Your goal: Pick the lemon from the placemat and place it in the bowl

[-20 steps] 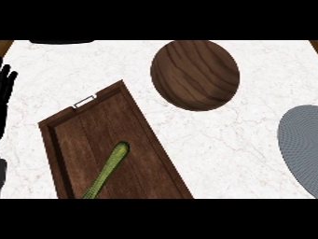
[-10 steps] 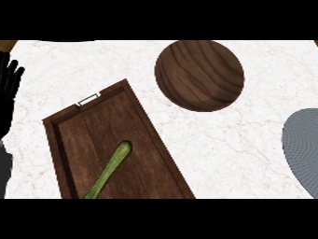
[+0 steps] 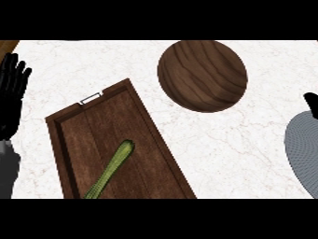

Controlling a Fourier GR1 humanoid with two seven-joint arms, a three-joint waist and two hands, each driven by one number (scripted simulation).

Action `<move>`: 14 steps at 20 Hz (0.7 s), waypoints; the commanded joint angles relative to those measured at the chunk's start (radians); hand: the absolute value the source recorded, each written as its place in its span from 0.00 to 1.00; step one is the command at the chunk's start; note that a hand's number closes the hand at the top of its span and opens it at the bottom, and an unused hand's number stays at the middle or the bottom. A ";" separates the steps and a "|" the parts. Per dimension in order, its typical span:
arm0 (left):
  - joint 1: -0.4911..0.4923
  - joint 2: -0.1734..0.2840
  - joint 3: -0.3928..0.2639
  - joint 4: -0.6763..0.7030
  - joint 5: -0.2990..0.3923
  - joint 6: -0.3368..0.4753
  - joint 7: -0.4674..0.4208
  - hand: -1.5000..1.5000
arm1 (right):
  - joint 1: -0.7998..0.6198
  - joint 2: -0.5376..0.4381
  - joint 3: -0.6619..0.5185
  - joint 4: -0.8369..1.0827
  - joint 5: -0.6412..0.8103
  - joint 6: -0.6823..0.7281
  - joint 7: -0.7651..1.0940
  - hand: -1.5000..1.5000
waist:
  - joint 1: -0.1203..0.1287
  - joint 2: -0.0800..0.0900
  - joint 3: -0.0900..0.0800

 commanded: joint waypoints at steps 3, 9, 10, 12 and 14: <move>0.029 0.005 0.001 -0.071 0.019 -0.013 0.032 0.50 | -0.210 0.075 0.135 0.284 0.075 -0.029 0.102 1.00 | 0.013 0.000 0.002; -0.003 -0.031 -0.032 -0.024 -0.032 0.034 0.019 0.50 | -0.288 0.195 0.201 0.578 0.196 -0.171 -0.005 1.00 | 0.006 0.005 0.003; -0.039 0.000 0.002 -0.018 -0.016 0.038 0.043 0.50 | -0.274 0.215 0.189 0.549 0.176 -0.154 0.026 1.00 | -0.008 0.001 0.003; 0.005 -0.004 -0.004 -0.047 -0.001 0.014 0.042 0.50 | -0.234 0.238 0.220 0.656 0.242 -0.248 -0.082 1.00 | 0.000 0.003 0.003; 0.000 0.004 0.001 -0.038 0.006 0.001 0.045 0.50 | -0.256 0.236 0.203 0.774 0.259 -0.294 -0.142 1.00 | 0.001 0.004 0.003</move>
